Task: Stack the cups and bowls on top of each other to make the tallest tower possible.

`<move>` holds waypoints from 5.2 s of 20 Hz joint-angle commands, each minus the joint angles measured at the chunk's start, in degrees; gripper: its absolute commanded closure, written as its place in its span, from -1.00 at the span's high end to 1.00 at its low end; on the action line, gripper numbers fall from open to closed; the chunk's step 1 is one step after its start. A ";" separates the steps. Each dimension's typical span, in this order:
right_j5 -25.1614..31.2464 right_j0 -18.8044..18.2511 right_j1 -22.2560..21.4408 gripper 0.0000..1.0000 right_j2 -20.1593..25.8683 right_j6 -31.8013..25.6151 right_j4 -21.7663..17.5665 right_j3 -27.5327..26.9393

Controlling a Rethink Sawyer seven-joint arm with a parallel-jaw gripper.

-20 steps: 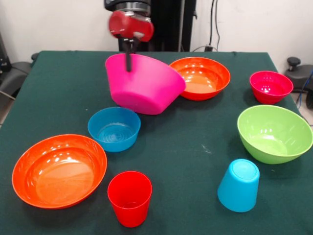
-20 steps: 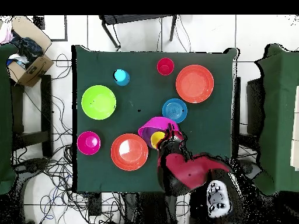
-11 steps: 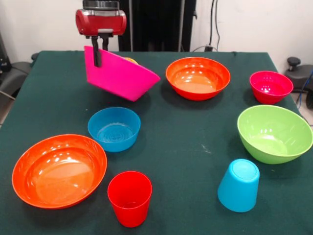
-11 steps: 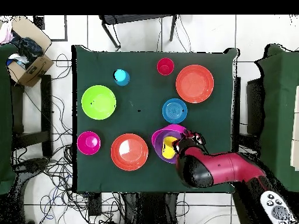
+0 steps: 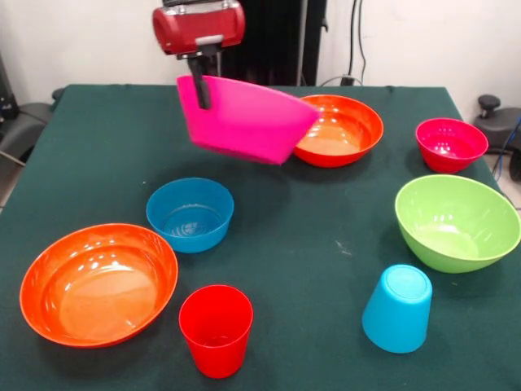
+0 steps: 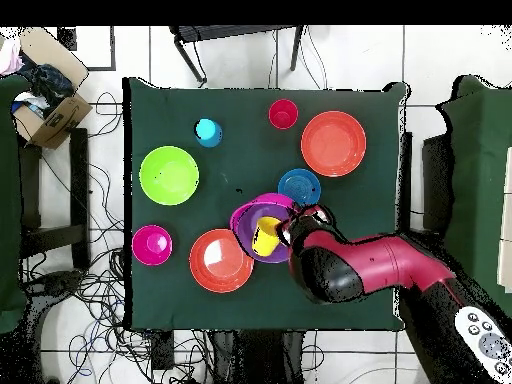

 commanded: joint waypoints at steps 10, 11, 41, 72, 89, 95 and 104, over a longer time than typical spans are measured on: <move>22.28 -1.43 10.84 -1.00 13.52 -14.43 6.13 -6.22; 23.66 -1.17 10.55 -1.00 13.09 -14.41 6.20 -7.07; 48.41 -0.24 18.81 -1.00 13.53 -29.20 5.80 -34.50; 48.49 -1.69 13.28 -1.00 13.70 -25.05 8.86 -24.42; 37.87 3.71 8.02 -1.00 10.24 -10.40 11.37 -11.24; 35.61 6.33 6.79 -1.00 8.90 -8.40 11.61 -10.80; 29.86 11.78 5.84 -1.00 4.42 -4.30 10.57 -10.47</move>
